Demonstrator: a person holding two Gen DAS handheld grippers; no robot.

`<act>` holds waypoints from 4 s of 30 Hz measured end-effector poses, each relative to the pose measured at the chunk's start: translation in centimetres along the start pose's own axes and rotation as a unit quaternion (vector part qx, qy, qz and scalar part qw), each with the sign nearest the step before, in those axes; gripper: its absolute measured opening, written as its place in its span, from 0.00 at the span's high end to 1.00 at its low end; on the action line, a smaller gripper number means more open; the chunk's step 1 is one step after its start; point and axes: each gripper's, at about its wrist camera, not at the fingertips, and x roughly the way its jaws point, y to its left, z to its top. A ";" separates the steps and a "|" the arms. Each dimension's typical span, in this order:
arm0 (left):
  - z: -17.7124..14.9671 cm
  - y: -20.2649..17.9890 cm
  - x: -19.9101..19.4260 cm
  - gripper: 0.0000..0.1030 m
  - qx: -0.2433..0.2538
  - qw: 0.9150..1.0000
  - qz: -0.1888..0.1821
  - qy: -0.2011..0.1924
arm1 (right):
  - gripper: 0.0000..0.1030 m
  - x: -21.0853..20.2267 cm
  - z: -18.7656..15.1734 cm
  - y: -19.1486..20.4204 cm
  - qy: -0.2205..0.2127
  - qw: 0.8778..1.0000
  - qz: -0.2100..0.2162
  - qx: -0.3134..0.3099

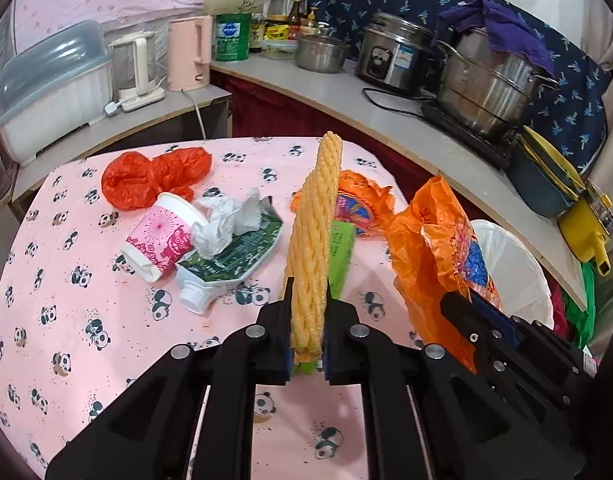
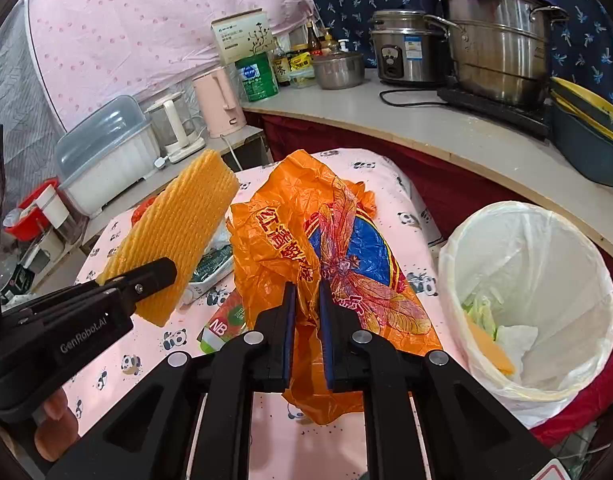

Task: Collect trash
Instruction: 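Grasp the long orange foam net with the left tool while the right tool grasps the orange plastic bag, then carry the foam net and orange bag over the bin and open both tools, then move both tools back from the bin over the table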

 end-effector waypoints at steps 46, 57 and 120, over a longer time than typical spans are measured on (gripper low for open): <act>-2.9 -22.9 7.2 0.89 0.152 0.976 -0.131 0.087 | 0.89 -7.7 -3.5 -22.8 -0.054 0.972 -0.124 0.190; -1.9 -22.0 8.7 0.60 0.130 0.980 -0.126 0.081 | 0.88 -6.0 -3.1 -23.2 -0.043 0.973 -0.123 0.188; -2.7 -2.2 0.2 0.53 0.015 1.000 -0.008 0.007 | 0.60 -3.4 -0.5 -5.0 -0.026 0.997 -0.041 0.055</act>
